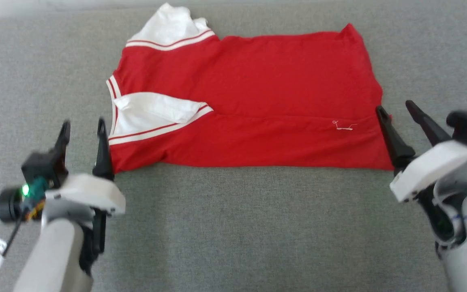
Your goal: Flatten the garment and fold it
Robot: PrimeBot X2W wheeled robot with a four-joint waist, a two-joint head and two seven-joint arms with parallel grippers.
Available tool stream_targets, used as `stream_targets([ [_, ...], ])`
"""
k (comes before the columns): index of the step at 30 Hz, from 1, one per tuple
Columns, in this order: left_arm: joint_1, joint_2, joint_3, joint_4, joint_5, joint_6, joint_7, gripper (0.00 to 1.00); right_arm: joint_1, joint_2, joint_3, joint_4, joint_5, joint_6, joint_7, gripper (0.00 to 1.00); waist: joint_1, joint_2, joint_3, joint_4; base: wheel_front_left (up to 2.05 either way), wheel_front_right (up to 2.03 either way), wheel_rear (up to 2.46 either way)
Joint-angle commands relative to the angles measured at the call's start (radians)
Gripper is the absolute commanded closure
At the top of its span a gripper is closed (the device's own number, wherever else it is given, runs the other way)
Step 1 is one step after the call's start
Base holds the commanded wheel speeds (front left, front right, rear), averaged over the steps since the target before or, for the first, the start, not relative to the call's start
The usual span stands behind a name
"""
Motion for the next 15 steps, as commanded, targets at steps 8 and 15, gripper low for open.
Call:
stream_targets([
  [8,0.135,-0.047,0.032,-0.020,-0.070,0.081,0.105,0.00,0.145,0.137,-0.055,-0.074,-0.100,-0.002,-0.307,0.00,0.0001,0.0000,-0.050,-0.022,0.00,0.00,0.00],
  [15,0.127,-0.042,0.033,-0.014,-0.134,0.119,0.327,0.00,0.200,0.174,-0.045,-0.093,-0.134,-0.002,-0.376,0.00,0.0001,0.0000,-0.050,-0.046,0.00,0.00,0.00],
])
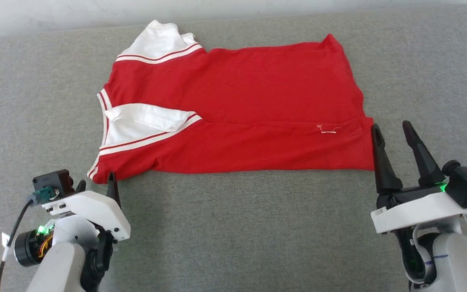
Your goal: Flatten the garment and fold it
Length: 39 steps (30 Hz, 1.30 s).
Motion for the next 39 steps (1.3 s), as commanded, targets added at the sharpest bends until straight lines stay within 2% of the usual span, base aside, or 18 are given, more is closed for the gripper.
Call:
stream_targets([
  [1,-0.007,0.012,0.003,0.010,-0.016,0.012,0.057,0.00,0.013,0.009,0.008,-0.003,-0.003,-0.001,-0.003,0.00,0.0002,0.0000,0.004,-0.015,0.00,0.00,0.00],
  [7,-0.028,0.043,0.010,0.058,-0.063,0.019,0.209,0.00,0.018,0.017,0.042,-0.002,-0.006,-0.001,0.005,0.00,0.0002,0.0000,0.011,-0.049,0.00,0.00,0.00],
  [8,-0.027,0.047,0.008,0.062,-0.072,0.014,0.231,0.22,0.018,0.017,0.045,-0.001,-0.008,-0.001,0.007,0.00,0.0002,0.0000,0.011,-0.054,0.00,0.00,0.00],
  [9,-0.024,0.053,0.007,0.062,-0.078,0.009,0.247,0.65,0.018,0.018,0.048,0.000,-0.011,-0.001,0.008,0.00,0.0002,0.0000,0.011,-0.059,0.00,0.00,0.00],
  [10,-0.022,0.057,0.008,0.059,-0.083,0.005,0.254,1.00,0.018,0.018,0.049,0.000,-0.013,-0.001,0.008,0.00,0.0002,0.0000,0.011,-0.061,0.00,0.00,0.00],
  [16,-0.005,0.068,0.007,0.031,-0.089,-0.013,0.242,1.00,0.011,0.019,0.024,0.011,-0.039,-0.001,0.019,0.00,0.0002,0.0000,0.005,-0.056,0.00,0.00,0.00],
  [19,-0.003,0.065,-0.001,0.023,-0.088,-0.021,0.231,1.00,-0.009,0.021,-0.015,0.037,-0.053,-0.001,0.069,0.00,0.0002,0.0000,0.005,-0.045,0.00,0.00,0.00],
  [23,-0.009,0.059,-0.015,0.020,-0.083,-0.031,0.218,1.00,-0.064,0.023,-0.066,0.111,-0.059,-0.001,0.237,0.00,0.0002,0.0000,0.013,-0.029,0.00,0.00,0.00],
  [27,-0.026,0.049,-0.032,0.022,-0.077,-0.042,0.205,1.00,-0.128,0.024,-0.102,0.193,-0.037,-0.001,0.465,0.00,0.0002,0.0000,0.028,-0.012,0.00,0.00,0.00],
  [34,-0.058,0.038,-0.055,0.030,-0.068,-0.059,0.184,1.00,-0.212,0.024,-0.132,0.273,-0.071,-0.001,0.826,0.00,0.0002,0.0000,0.050,0.012,0.00,0.00,0.00],
  [35,-0.058,0.038,-0.055,0.030,-0.068,-0.059,0.184,1.00,-0.212,0.024,-0.132,0.273,-0.071,-0.001,0.826,0.00,0.0002,0.0000,0.050,0.012,0.00,0.00,0.00],
  [36,-0.062,0.037,-0.057,0.031,-0.067,-0.061,0.180,1.00,-0.217,0.024,-0.129,0.274,-0.078,-0.001,0.874,0.00,0.0002,0.0000,0.052,0.015,0.00,0.00,0.00],
  [37,-0.065,0.037,-0.059,0.032,-0.066,-0.063,0.176,1.00,-0.220,0.024,-0.125,0.271,-0.087,-0.001,0.919,0.11,0.0002,0.0000,0.055,0.017,0.00,0.00,0.00],
  [38,-0.068,0.036,-0.060,0.034,-0.065,-0.065,0.172,1.00,-0.224,0.024,-0.122,0.263,-0.094,-0.001,0.957,0.55,0.0002,0.0000,0.056,0.019,0.00,0.00,0.00],
  [39,-0.071,0.036,-0.062,0.034,-0.063,-0.066,0.166,1.00,-0.227,0.024,-0.119,0.251,-0.094,-0.001,0.985,0.69,0.0002,0.0000,0.058,0.021,0.00,0.00,0.00],
])
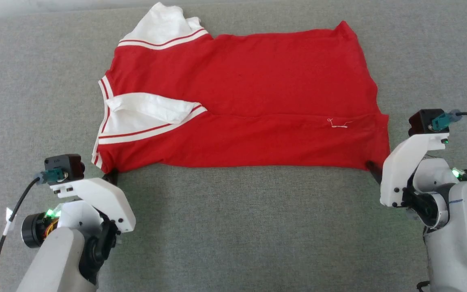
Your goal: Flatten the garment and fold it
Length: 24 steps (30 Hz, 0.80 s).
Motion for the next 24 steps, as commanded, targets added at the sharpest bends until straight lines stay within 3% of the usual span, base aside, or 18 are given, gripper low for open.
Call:
stream_targets([
  [1,-0.006,-0.008,-0.008,0.013,0.012,-0.006,-0.008,1.00,0.013,0.007,0.014,0.004,-0.006,-0.001,0.033,0.83,0.0000,0.0000,0.005,0.005,0.00,0.00,0.00],
  [2,-0.007,-0.008,-0.007,0.013,0.015,-0.006,-0.019,1.00,0.011,0.007,0.018,-0.011,-0.011,-0.001,0.049,1.00,0.0000,0.0000,0.005,0.007,0.00,0.00,0.00],
  [5,-0.014,-0.007,-0.007,0.015,0.029,-0.010,-0.063,1.00,0.011,0.007,0.017,-0.067,-0.027,-0.001,0.027,1.00,0.0000,0.0000,-0.002,0.013,0.00,0.00,0.00],
  [9,-0.015,-0.006,0.000,0.020,0.050,-0.010,-0.145,1.00,0.026,0.007,0.018,-0.122,-0.063,-0.001,-0.099,1.00,0.0000,0.0000,-0.028,0.015,0.00,0.00,0.00],
  [14,0.036,0.009,0.015,0.002,0.087,0.026,-0.225,1.00,0.078,0.008,0.032,-0.155,-0.074,-0.001,-0.210,1.00,0.0000,0.0000,-0.079,0.007,0.00,0.00,0.00],
  [24,0.240,0.025,-0.007,-0.124,0.098,0.103,-0.150,1.00,0.260,0.008,0.027,-0.299,-0.057,-0.001,-0.137,1.00,0.0000,0.0000,-0.130,0.000,0.00,0.00,0.00],
])
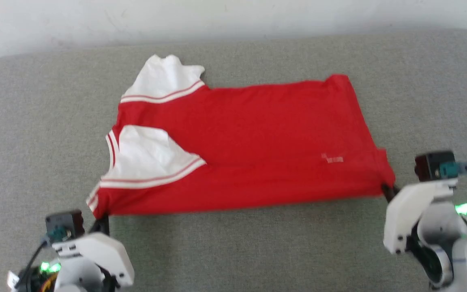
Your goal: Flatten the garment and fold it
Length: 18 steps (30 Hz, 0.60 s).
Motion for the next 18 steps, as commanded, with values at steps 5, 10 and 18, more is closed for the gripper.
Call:
stream_targets([
  [5,0.088,0.006,-0.011,-0.053,-0.011,0.023,0.048,1.00,0.115,-0.001,-0.022,-0.034,0.048,-0.001,0.058,1.00,0.0001,0.0000,0.005,-0.001,0.00,0.00,0.00],
  [10,0.104,0.022,-0.025,-0.058,-0.020,0.014,0.089,1.00,0.141,-0.001,-0.027,0.019,0.070,-0.001,0.032,1.00,0.0001,0.0000,0.025,-0.001,0.00,0.00,0.00],
  [18,0.087,0.015,-0.033,-0.026,-0.034,-0.006,0.081,0.80,0.113,-0.001,-0.028,0.121,0.098,-0.001,-0.041,0.80,0.0001,0.0000,0.035,-0.003,0.00,0.00,0.00],
])
